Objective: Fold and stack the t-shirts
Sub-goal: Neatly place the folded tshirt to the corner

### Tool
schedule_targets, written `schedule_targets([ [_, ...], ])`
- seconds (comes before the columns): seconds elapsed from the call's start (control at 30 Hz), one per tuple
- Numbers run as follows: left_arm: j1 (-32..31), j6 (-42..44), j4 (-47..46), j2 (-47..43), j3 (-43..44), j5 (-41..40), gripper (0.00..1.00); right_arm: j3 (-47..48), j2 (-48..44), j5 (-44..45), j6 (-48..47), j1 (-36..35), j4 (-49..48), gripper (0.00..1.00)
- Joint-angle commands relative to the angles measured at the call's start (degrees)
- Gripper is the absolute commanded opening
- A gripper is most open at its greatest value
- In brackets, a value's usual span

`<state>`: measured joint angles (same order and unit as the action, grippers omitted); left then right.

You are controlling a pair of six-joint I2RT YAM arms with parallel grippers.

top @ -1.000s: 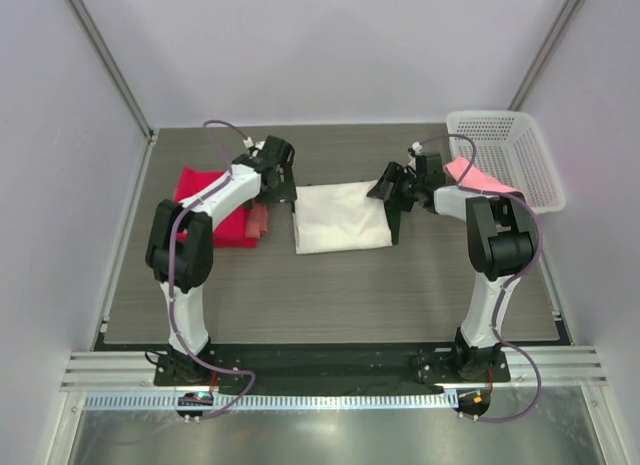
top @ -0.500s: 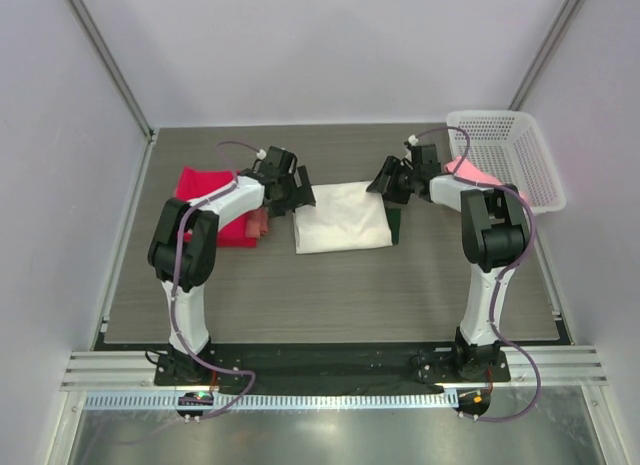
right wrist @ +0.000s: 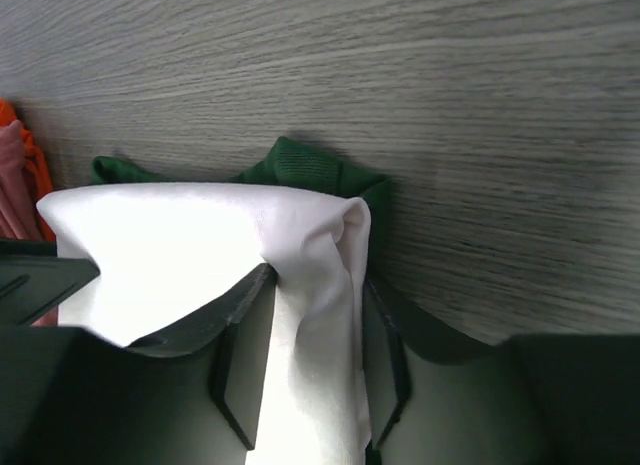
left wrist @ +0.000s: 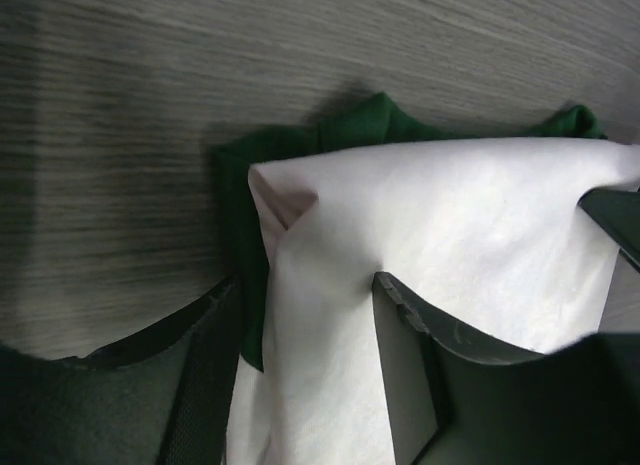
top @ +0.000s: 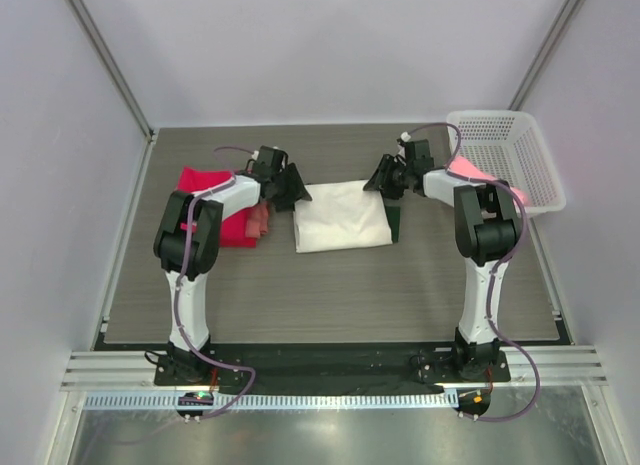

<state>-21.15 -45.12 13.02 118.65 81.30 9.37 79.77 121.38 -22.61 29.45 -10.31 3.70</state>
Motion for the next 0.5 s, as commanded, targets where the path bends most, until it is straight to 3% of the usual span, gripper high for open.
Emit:
schedule_targets([
  [0.0, 0.67, -0.32, -1.68, 3.51, 0.88, 1.00, 0.54, 0.65, 3.24, 1.52, -0.36, -0.59, 5.43, 0.43],
  [0.1, 0.67, -0.75, -2.82, 4.83, 1.58, 1.53, 0.41, 1.97, 3.77, 2.74, -0.18, -1.56, 5.96, 0.30],
  [0.27, 0.05, -0.67, -5.19, 5.01, 1.94, 1.18, 0.00, 4.00, 2.29, 4.42, -0.36, -3.40, 7.11, 0.01],
  [0.47, -1.35, 1.61, -6.25, -3.67, -3.49, -0.57, 0.00, -2.31, -8.16, 5.56, -0.45, -4.46, 4.12, 0.01],
])
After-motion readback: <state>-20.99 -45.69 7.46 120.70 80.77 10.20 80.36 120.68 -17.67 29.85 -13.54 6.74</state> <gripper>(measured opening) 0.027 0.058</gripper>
